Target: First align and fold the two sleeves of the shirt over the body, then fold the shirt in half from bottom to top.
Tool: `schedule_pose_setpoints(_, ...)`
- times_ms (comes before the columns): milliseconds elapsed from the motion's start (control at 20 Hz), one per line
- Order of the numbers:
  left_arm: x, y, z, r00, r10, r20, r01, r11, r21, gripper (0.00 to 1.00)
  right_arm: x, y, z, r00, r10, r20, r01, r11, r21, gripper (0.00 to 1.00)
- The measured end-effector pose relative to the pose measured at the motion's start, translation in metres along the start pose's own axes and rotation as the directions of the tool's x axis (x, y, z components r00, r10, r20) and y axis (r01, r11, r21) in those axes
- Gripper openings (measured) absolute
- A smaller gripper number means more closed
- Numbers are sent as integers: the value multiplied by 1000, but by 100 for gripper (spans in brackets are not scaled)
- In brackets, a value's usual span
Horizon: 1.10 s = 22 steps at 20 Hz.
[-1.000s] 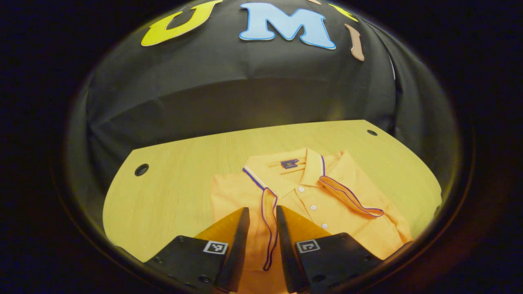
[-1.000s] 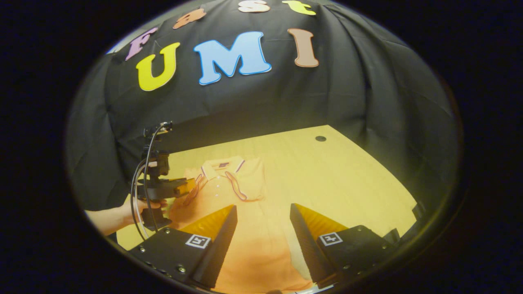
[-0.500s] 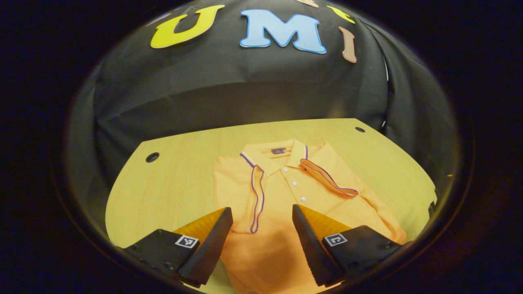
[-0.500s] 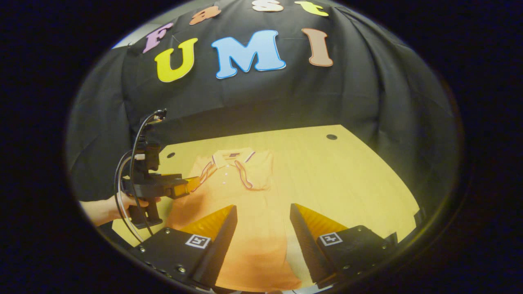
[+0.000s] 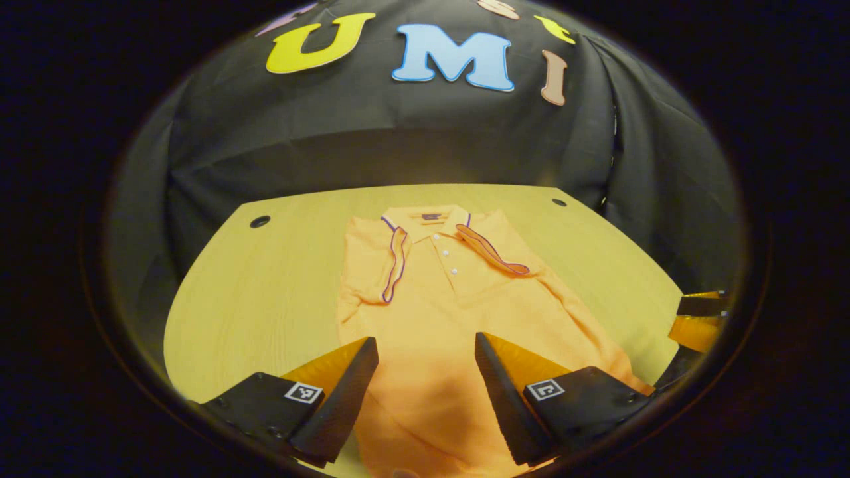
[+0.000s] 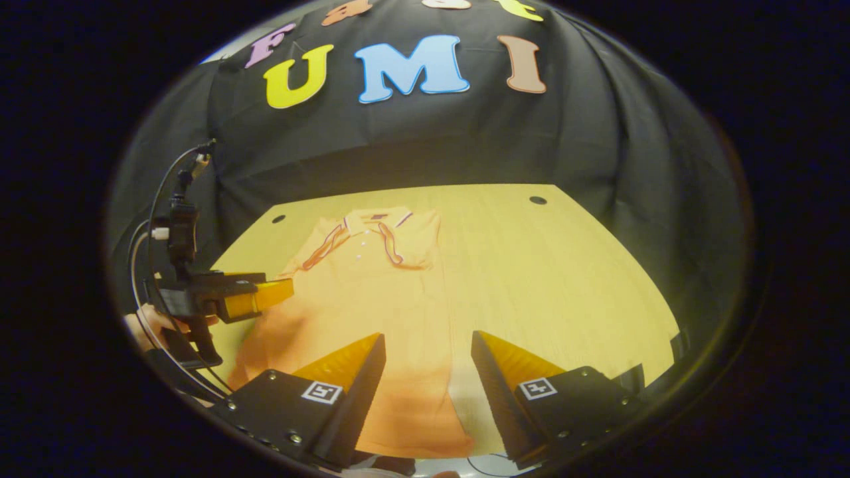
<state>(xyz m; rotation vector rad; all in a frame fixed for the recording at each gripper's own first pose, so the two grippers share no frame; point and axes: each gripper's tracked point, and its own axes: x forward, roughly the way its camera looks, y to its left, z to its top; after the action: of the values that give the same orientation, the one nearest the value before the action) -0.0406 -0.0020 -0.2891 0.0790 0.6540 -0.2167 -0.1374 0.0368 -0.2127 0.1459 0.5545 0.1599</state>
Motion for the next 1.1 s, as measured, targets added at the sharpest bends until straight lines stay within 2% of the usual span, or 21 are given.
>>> schedule_pose_setpoints(100,-16,-4,-13,1000,-1,-6,1,1000,-12,95,-3,2,-11,1000,16,-14,-16,1000,-1,81)
schedule_pose_setpoints(150,-22,-5,-19,1000,1,-9,-1,1000,-18,95,-3,3,-16,1000,22,-19,-22,1000,0,77)
schedule_pose_setpoints(200,-29,-5,-25,1000,3,-13,-3,1000,-26,96,-4,3,-20,999,24,-24,-24,1000,-4,81)
schedule_pose_setpoints(700,-95,5,-91,998,14,-56,-17,999,-50,95,-4,21,-87,988,54,-145,-65,996,-69,81)
schedule_pose_setpoints(1100,-133,10,-150,994,9,-106,-15,998,-63,95,-4,10,-113,985,0,-172,-13,997,-73,81)
